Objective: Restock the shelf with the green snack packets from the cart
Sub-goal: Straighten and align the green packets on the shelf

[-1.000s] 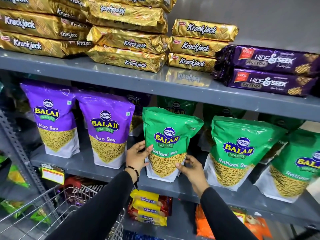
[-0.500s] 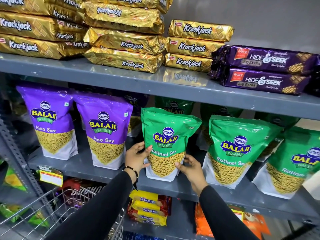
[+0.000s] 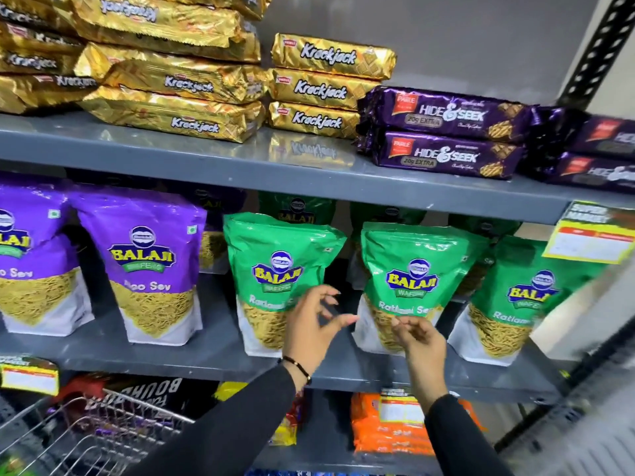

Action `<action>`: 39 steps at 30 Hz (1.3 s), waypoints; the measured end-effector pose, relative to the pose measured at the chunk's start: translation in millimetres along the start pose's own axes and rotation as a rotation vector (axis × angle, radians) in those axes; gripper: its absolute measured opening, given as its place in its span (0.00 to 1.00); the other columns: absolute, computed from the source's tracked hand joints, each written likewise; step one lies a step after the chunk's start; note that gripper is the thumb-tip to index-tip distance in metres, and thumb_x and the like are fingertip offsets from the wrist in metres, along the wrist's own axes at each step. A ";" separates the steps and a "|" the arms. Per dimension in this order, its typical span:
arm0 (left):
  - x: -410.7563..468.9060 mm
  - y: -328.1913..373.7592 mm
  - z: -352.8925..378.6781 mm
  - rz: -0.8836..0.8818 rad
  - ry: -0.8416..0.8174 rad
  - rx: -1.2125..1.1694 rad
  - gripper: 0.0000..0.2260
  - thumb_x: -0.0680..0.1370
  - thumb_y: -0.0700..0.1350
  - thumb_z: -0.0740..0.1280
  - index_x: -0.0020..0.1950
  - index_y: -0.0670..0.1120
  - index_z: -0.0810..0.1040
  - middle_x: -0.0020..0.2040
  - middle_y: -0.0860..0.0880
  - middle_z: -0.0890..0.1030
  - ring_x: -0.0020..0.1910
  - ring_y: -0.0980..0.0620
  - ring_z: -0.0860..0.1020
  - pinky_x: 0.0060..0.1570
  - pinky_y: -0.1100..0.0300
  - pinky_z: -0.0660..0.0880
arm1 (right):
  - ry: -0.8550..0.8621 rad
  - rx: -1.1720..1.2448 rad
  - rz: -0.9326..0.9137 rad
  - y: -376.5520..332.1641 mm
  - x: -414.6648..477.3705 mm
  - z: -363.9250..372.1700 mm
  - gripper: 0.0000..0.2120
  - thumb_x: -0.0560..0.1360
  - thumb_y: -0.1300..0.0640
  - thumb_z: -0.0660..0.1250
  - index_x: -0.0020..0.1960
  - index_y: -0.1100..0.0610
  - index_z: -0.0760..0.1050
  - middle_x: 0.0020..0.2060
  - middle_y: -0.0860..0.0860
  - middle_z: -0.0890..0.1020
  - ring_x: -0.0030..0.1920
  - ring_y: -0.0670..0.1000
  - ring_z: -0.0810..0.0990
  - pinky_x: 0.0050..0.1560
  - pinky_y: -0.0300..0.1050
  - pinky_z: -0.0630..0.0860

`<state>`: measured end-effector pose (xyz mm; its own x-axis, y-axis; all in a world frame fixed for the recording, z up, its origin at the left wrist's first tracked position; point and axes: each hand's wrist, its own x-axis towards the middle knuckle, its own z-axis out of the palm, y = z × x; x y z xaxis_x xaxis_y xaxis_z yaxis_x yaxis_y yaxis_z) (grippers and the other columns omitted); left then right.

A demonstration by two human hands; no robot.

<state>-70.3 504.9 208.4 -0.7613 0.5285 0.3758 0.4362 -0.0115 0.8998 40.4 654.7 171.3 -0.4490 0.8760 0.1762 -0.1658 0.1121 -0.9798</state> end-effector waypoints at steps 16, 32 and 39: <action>24.1 -21.2 97.5 -0.424 -0.105 -0.073 0.33 0.65 0.59 0.71 0.67 0.50 0.68 0.66 0.47 0.75 0.66 0.49 0.72 0.67 0.51 0.68 | -0.329 -0.061 0.251 4.6 48.4 -71.5 0.15 0.71 0.61 0.69 0.52 0.46 0.72 0.53 0.50 0.80 0.58 0.53 0.77 0.56 0.50 0.73; -1.7 -11.6 85.8 -0.339 0.005 -0.130 0.16 0.72 0.40 0.70 0.56 0.52 0.70 0.52 0.50 0.78 0.51 0.55 0.75 0.48 0.66 0.71 | -0.334 -0.036 0.270 8.9 30.6 -68.1 0.12 0.69 0.60 0.71 0.49 0.46 0.76 0.48 0.45 0.82 0.52 0.46 0.78 0.54 0.47 0.75; -1.0 -15.9 84.2 -0.354 -0.006 -0.108 0.18 0.71 0.44 0.71 0.57 0.54 0.70 0.57 0.45 0.80 0.57 0.49 0.76 0.61 0.52 0.72 | -0.340 -0.010 0.256 3.8 29.0 -67.5 0.13 0.70 0.61 0.70 0.51 0.47 0.74 0.46 0.44 0.81 0.48 0.42 0.78 0.43 0.40 0.74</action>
<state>-36.0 576.1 175.1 -0.8530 0.5206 0.0362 0.0928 0.0830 0.9922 86.0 712.2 166.3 -0.7389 0.6717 -0.0528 -0.0042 -0.0829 -0.9965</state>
